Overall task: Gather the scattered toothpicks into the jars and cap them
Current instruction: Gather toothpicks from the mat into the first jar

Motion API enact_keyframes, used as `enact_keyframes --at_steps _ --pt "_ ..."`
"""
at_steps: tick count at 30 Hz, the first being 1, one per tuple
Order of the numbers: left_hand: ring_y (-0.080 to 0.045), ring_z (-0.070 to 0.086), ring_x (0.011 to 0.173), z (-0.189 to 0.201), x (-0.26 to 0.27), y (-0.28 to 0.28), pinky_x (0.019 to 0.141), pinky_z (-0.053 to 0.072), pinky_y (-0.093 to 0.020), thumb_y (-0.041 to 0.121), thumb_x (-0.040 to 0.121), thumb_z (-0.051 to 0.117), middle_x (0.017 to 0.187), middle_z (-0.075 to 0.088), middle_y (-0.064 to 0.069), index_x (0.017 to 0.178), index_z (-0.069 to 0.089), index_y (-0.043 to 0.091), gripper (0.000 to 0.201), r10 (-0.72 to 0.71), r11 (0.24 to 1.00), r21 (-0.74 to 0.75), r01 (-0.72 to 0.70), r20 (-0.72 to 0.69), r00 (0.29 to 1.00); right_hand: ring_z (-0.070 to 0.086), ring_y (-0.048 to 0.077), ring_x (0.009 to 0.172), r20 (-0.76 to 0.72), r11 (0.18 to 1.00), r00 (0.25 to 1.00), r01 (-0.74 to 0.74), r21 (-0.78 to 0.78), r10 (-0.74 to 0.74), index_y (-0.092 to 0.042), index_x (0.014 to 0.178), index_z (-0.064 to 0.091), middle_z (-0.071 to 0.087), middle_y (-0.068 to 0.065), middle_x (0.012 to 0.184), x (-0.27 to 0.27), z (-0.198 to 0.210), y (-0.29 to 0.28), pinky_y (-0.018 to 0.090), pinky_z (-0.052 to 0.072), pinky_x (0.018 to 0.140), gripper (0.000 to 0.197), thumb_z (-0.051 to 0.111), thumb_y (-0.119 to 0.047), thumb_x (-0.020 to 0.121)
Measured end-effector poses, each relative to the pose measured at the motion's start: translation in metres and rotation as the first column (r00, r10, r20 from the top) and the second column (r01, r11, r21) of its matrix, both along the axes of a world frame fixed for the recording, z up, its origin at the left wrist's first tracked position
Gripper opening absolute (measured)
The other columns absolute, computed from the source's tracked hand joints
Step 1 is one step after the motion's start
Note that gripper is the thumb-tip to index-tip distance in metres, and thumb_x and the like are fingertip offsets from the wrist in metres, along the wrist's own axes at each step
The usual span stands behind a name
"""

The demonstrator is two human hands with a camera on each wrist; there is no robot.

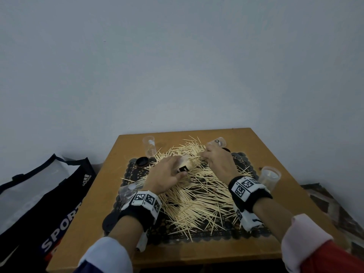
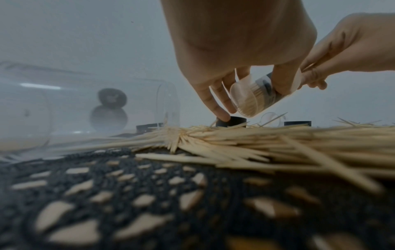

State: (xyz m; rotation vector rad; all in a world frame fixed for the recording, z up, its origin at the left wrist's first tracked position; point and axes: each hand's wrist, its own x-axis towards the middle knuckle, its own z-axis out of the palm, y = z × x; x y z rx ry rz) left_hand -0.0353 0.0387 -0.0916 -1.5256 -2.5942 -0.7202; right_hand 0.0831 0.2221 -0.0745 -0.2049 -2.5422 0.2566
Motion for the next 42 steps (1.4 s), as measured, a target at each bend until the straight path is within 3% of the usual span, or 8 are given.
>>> enact_keyframes --at_steps 6,9,13,17,25,30,37,42 --pt "-0.018 0.051 0.117 -0.001 0.001 0.003 0.096 0.042 -0.033 0.061 0.09 0.05 0.135 0.055 -0.005 0.142 0.043 0.014 0.071 0.013 1.0 -0.015 -0.013 0.014 1.0 0.053 0.018 0.079 0.116 0.991 0.984 -0.137 0.004 0.136 -0.005 0.12 0.066 0.06 0.007 0.093 0.001 0.004 -0.008 0.027 0.047 0.067 0.033 0.058 0.005 0.089" --pt "-0.017 0.053 0.111 -0.001 0.0 0.004 0.09 0.044 -0.031 0.059 0.089 0.054 0.129 0.057 -0.004 0.139 0.047 0.014 0.068 0.011 1.0 0.0 -0.011 0.022 1.0 0.05 0.016 0.079 0.128 0.986 0.978 -0.165 -0.024 0.167 -0.003 0.121 0.065 0.06 0.008 0.094 -0.001 0.004 -0.011 0.023 0.039 0.067 0.036 0.055 0.009 0.089" --pt "-0.016 0.057 0.098 -0.004 -0.002 0.005 0.082 0.047 -0.031 0.064 0.086 0.056 0.115 0.062 -0.001 0.131 0.053 0.015 0.067 -0.033 0.999 0.027 0.032 0.047 0.998 0.064 0.022 0.091 0.105 0.979 0.979 -0.16 -0.128 0.174 -0.004 0.119 0.065 0.067 0.009 0.103 0.003 0.006 -0.011 0.03 0.052 0.077 0.035 0.055 0.01 0.088" --pt "-0.017 0.059 0.093 -0.003 0.001 0.005 0.08 0.05 -0.034 0.064 0.083 0.058 0.112 0.064 0.0 0.131 0.053 0.015 0.068 -0.069 0.997 0.022 0.068 0.073 0.995 0.062 0.019 0.082 0.081 0.961 0.984 -0.133 -0.242 0.157 -0.006 0.105 0.061 0.069 0.008 0.097 0.005 0.009 -0.012 0.026 0.046 0.069 0.017 0.06 -0.001 0.089" --pt "-0.016 0.058 0.09 -0.003 0.002 0.006 0.076 0.047 -0.029 0.052 0.088 0.063 0.11 0.062 0.001 0.132 0.052 0.015 0.059 -0.084 0.996 0.022 0.082 0.111 0.99 0.06 0.015 0.085 0.036 0.964 0.982 -0.173 -0.203 0.184 -0.008 0.094 0.071 0.065 0.001 0.095 0.001 0.002 -0.006 0.024 0.047 0.076 0.018 0.062 0.004 0.084" --pt "-0.016 0.059 0.088 -0.006 -0.001 0.006 0.077 0.051 -0.032 0.053 0.088 0.062 0.106 0.063 0.001 0.129 0.054 0.013 0.058 -0.092 0.995 0.041 0.088 0.117 0.989 0.051 0.011 0.076 0.024 0.964 0.981 -0.186 -0.191 0.194 -0.007 0.099 0.072 0.055 0.001 0.101 0.002 0.003 -0.008 0.014 0.035 0.061 0.025 0.06 0.008 0.083" --pt "-0.017 0.061 0.091 -0.001 0.002 0.007 0.076 0.048 -0.027 0.049 0.089 0.063 0.109 0.064 0.0 0.132 0.052 0.012 0.058 -0.124 0.992 0.038 0.12 0.145 0.982 0.061 0.012 0.084 -0.056 0.962 0.976 -0.218 -0.166 0.212 -0.009 0.097 0.068 0.067 0.0 0.095 0.004 0.008 -0.011 0.026 0.052 0.073 0.019 0.059 0.004 0.087" --pt "-0.018 0.061 0.087 -0.002 0.002 0.005 0.073 0.05 -0.027 0.06 0.085 0.06 0.107 0.064 -0.001 0.131 0.053 0.011 0.067 -0.152 0.987 0.072 0.142 0.157 0.976 0.056 0.007 0.087 -0.083 0.946 0.965 -0.259 -0.194 0.247 -0.008 0.094 0.067 0.064 -0.001 0.095 0.003 0.006 -0.009 0.014 0.043 0.077 0.02 0.059 0.008 0.085"
